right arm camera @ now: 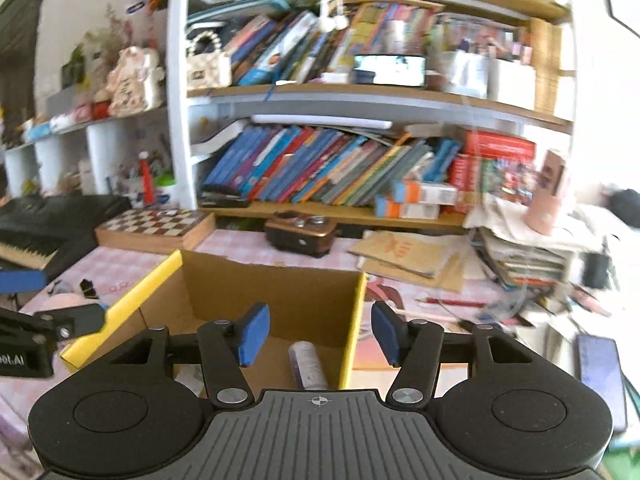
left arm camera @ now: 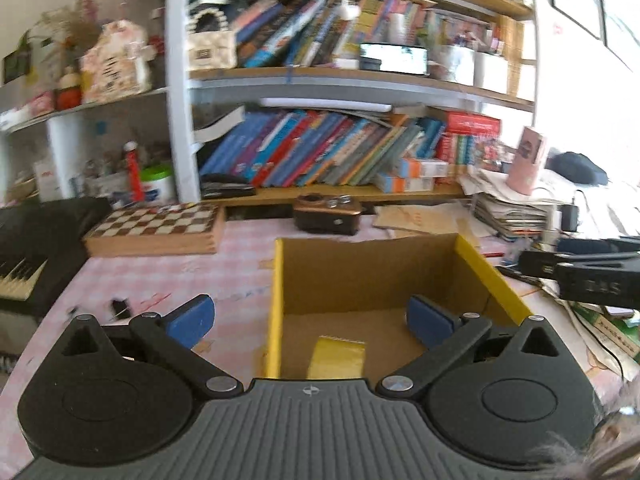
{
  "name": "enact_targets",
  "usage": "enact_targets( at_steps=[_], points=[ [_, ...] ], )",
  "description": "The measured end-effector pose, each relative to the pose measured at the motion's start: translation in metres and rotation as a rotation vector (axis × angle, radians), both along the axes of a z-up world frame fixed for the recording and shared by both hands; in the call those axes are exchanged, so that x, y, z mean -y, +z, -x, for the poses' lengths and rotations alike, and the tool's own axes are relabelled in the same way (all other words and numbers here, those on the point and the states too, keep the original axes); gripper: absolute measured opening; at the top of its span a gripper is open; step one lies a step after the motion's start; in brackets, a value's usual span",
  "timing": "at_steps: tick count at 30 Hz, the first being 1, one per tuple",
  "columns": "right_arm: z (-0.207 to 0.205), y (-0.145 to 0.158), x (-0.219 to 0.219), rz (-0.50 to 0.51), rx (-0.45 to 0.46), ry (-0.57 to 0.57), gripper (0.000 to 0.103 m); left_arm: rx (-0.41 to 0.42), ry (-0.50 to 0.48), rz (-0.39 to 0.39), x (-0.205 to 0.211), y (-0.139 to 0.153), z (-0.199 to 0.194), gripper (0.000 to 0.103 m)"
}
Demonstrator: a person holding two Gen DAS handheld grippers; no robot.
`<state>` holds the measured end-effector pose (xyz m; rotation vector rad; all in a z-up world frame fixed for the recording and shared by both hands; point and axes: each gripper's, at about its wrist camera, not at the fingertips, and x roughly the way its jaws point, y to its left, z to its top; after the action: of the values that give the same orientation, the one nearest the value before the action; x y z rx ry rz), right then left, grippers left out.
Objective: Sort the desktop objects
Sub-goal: 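Open both grippers to drop the tape and bottle into the box, then withdraw both tools from the box and move toward the white charger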
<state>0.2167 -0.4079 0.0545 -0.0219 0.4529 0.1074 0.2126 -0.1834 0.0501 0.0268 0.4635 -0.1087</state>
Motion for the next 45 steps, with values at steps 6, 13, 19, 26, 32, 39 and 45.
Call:
enact_targets(
  at_steps=[6, 13, 19, 26, 32, 39, 45],
  points=[
    [0.030, -0.010, -0.001, -0.036, -0.020, -0.087, 0.063, 0.003, 0.021, -0.011, -0.017, -0.007, 0.025, 0.103],
    [0.059, -0.029, -0.016, -0.037, -0.074, -0.139, 0.067, -0.026, 0.062, -0.016, -0.042, -0.020, 0.052, 0.103],
    [0.077, -0.036, -0.037, -0.062, -0.119, -0.164, 0.069, -0.050, 0.082, -0.001, -0.065, -0.026, 0.066, 0.103],
    [0.092, -0.038, -0.070, -0.048, -0.150, -0.137, 0.074, -0.064, 0.054, -0.002, -0.083, -0.031, 0.086, 0.103],
    [0.107, -0.038, -0.097, -0.044, -0.174, -0.129, 0.075, -0.071, 0.054, 0.015, -0.108, -0.032, 0.104, 0.103],
    [0.123, -0.040, -0.128, -0.028, -0.197, -0.118, 0.080, -0.087, 0.049, 0.028, -0.136, -0.033, 0.117, 0.103],
    [0.136, -0.042, -0.152, -0.028, -0.217, -0.110, 0.082, -0.107, 0.037, 0.029, -0.157, -0.036, 0.127, 0.103]
  ],
)
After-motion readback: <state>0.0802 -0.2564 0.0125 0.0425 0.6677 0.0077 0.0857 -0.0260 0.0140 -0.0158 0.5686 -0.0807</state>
